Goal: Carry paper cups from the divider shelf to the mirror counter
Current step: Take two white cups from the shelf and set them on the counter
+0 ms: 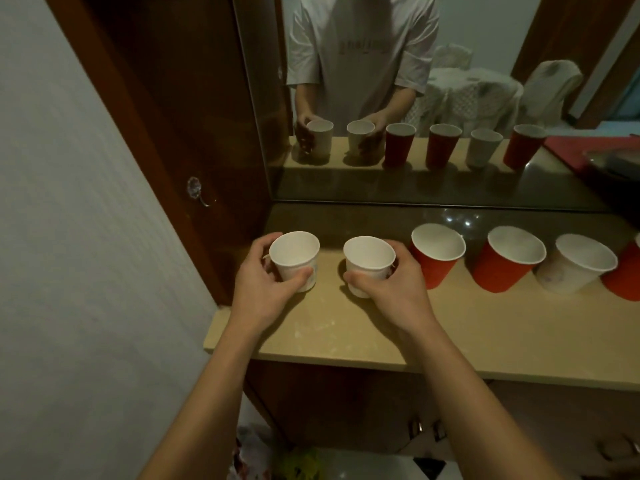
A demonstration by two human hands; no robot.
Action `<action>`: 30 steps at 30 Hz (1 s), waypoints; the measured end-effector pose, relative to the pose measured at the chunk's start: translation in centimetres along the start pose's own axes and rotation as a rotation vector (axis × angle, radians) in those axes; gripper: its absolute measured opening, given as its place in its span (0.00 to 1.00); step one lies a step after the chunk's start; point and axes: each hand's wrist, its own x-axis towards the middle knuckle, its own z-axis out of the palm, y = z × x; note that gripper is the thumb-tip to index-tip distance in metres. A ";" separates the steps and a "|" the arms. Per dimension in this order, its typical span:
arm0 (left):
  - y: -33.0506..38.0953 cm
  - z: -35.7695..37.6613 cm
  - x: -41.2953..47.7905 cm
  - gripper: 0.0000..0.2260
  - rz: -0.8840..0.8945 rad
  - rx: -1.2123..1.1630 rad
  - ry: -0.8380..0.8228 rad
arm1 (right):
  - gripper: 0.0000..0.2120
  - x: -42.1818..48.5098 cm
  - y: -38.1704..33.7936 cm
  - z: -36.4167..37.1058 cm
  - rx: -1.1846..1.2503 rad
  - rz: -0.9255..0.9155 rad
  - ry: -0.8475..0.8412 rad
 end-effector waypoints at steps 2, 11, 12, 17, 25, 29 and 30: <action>-0.1 0.0 0.5 0.31 0.007 0.007 -0.002 | 0.32 0.5 0.0 0.4 -0.003 0.010 0.005; -0.1 0.6 1.0 0.32 -0.012 0.067 -0.028 | 0.33 1.1 0.1 1.0 -0.078 0.006 0.022; -0.2 0.6 0.9 0.32 -0.016 0.067 -0.029 | 0.33 1.1 0.0 1.0 -0.085 0.004 0.027; -0.1 0.3 0.4 0.40 -0.032 0.099 -0.039 | 0.37 0.6 -0.3 0.8 -0.134 -0.018 0.020; -0.4 -1.8 -1.9 0.42 0.071 0.326 -0.005 | 0.34 -1.7 -0.5 0.1 -0.223 -0.041 0.001; -0.1 -2.7 -3.6 0.40 0.069 0.365 0.006 | 0.38 -3.3 -0.7 -0.7 -0.287 -0.043 0.014; 0.0 -2.9 -4.0 0.38 0.076 0.370 0.007 | 0.38 -3.7 -0.7 -0.9 -0.308 -0.047 0.026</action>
